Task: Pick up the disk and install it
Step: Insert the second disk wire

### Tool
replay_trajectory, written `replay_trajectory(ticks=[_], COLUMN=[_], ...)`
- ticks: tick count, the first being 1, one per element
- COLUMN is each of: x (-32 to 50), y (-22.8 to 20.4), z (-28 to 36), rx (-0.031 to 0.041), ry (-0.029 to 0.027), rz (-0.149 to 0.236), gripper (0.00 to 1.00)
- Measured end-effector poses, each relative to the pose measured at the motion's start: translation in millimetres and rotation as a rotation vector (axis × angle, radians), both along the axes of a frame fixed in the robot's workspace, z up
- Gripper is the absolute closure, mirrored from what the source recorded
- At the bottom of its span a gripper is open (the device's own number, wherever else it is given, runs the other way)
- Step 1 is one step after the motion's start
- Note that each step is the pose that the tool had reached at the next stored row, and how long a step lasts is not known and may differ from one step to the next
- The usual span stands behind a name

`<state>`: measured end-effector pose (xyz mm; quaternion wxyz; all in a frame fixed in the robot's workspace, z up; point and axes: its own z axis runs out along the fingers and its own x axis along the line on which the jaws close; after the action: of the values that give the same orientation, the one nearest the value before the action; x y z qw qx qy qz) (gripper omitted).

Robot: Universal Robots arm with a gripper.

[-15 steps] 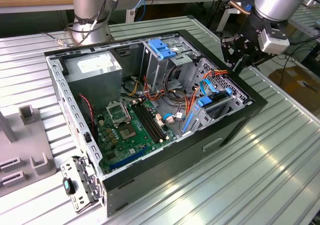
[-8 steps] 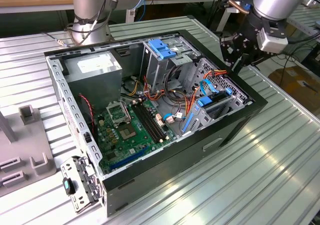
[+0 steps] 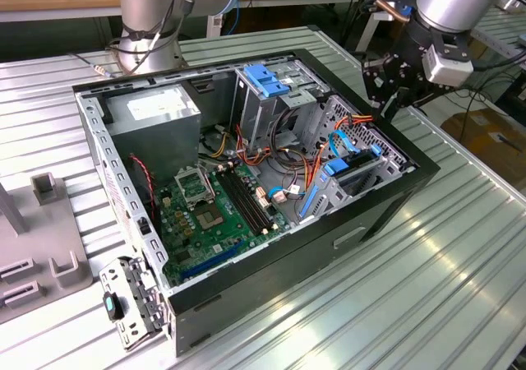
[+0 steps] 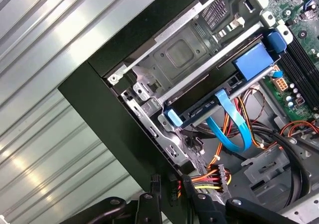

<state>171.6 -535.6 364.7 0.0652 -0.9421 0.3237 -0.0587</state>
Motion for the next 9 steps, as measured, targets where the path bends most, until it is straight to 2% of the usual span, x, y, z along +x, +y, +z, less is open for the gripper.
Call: replay_trajectory(ticks=[6,9], x=[2.0,2.1], y=[3.0,3.1], z=[-0.1,-0.1], rx=[0.0,-0.0001], ry=[0.0,0.0], rz=[0.0,0.0], gripper=[0.7,0.7])
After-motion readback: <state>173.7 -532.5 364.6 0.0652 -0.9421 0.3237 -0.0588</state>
